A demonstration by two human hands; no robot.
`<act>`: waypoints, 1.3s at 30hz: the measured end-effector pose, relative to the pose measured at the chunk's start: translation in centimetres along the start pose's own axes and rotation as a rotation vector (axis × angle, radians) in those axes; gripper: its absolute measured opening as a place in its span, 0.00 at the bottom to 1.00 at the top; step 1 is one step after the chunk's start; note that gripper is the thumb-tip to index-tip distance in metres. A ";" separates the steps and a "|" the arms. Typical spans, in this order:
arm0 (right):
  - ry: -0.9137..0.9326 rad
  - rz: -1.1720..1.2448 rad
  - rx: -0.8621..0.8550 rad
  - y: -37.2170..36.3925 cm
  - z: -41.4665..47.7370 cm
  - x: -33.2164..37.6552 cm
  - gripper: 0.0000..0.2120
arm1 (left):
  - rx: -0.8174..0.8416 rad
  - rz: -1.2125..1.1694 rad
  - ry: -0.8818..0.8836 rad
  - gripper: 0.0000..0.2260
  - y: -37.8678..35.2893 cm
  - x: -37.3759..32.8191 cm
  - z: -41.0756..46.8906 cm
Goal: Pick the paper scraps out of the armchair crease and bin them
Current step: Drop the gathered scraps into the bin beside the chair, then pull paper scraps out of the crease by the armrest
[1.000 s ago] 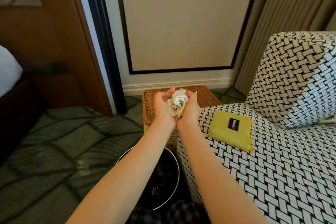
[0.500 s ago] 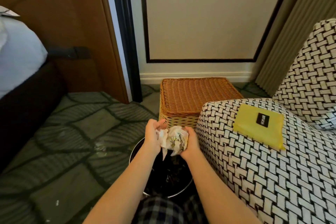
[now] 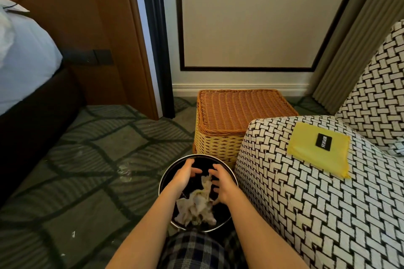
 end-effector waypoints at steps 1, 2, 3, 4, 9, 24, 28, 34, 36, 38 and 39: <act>0.004 -0.007 0.008 0.0 -0.2 0.2 0.22 | -0.009 0.015 -0.001 0.26 0.1 -0.1 0.0; 0.014 -0.007 0.011 0.0 -0.3 0.4 0.23 | -0.016 0.024 0.004 0.26 0.2 -0.4 -0.2; 0.016 0.000 0.014 0.0 -0.4 0.6 0.23 | -0.023 0.029 -0.004 0.27 0.2 -0.7 -0.4; 0.008 0.000 0.016 0.0 -0.7 1.0 0.24 | -0.027 0.028 -0.015 0.27 0.2 -1.3 -0.9; 0.067 0.082 0.096 0.1 -2.0 3.9 0.25 | -0.059 -0.065 -0.122 0.26 0.0 -5.4 -2.6; 0.638 0.358 0.283 2.8 -13.4 15.8 0.21 | -0.037 -0.344 -0.612 0.18 -4.0 -20.6 -10.1; 0.705 0.424 0.213 6.3 -15.7 17.4 0.20 | 0.080 -0.306 -0.662 0.17 -7.5 -23.8 -11.9; 0.789 0.470 0.087 13.4 -19.0 17.9 0.20 | 0.241 -0.203 -0.744 0.18 -14.5 -25.7 -14.5; 0.801 0.460 0.042 15.7 -20.2 17.7 0.19 | 0.246 -0.172 -0.713 0.17 -16.8 -26.0 -15.1; 0.824 0.456 -0.016 18.3 -21.3 17.5 0.18 | 0.273 -0.130 -0.699 0.16 -19.0 -26.2 -15.8; 0.833 0.455 -0.047 19.4 -21.8 17.3 0.18 | 0.298 -0.124 -0.700 0.15 -19.9 -26.3 -16.0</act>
Point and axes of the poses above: each hand's wrist, its own z-axis towards the middle knuckle, its own y-axis out of the back of the hand, x = y × z, the point moved 1 cm from there along z, towards the middle knuckle, and after that the axes turned 13 degrees about z, right-handed, at the moved point
